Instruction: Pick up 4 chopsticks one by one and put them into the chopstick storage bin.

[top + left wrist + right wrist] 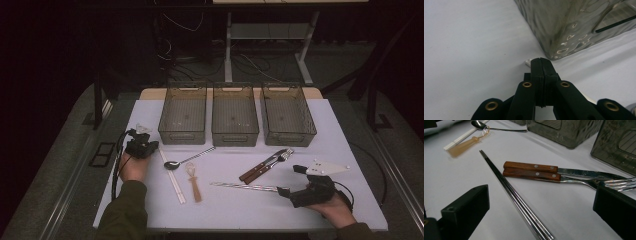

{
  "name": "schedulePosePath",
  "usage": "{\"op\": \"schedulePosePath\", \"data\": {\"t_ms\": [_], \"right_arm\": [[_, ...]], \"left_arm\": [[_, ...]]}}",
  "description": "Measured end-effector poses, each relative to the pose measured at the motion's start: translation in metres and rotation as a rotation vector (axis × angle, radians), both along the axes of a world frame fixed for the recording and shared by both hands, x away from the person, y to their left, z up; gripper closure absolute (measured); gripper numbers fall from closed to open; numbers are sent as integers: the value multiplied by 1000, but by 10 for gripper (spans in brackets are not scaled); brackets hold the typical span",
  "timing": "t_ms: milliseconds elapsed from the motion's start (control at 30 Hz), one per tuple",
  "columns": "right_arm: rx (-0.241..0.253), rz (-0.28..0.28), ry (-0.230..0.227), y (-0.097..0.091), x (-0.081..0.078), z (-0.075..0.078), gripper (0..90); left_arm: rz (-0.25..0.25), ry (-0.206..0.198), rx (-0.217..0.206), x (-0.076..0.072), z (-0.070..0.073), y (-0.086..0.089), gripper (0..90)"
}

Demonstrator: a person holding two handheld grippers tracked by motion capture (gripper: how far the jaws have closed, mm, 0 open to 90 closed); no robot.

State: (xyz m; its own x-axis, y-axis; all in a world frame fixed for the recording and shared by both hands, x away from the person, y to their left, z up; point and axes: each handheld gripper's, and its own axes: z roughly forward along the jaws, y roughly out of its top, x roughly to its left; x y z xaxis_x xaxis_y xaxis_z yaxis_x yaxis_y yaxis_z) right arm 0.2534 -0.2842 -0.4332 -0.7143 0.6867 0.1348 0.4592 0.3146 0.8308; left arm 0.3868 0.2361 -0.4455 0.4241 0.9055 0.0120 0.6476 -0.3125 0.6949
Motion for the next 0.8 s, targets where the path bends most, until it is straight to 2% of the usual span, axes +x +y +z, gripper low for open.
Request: {"op": "schedulePosePath", "data": {"t_ms": [367, 533, 667, 733, 767, 800], "right_arm": [[0, 3, -1, 0, 0, 0, 8], [2, 2, -2, 0, 0, 0, 8], [3, 0, -3, -1, -1, 1, 8], [3, -2, -3, -1, -1, 1, 8], [3, -2, -5, -1, -1, 1, 8], [3, -2, -5, -1, -1, 1, 9]], "left_arm": [[-30, -4, -43, 0, -1, -3, 892], [-28, -11, -37, 0, 0, -2, 892], [-22, -16, -34, -10, 7, 4, 891], [-44, -32, -39, -24, 16, 7, 891], [-44, -32, -39, -24, 16, 7, 891], [-63, -32, -50, -36, 21, 8, 891]]}}
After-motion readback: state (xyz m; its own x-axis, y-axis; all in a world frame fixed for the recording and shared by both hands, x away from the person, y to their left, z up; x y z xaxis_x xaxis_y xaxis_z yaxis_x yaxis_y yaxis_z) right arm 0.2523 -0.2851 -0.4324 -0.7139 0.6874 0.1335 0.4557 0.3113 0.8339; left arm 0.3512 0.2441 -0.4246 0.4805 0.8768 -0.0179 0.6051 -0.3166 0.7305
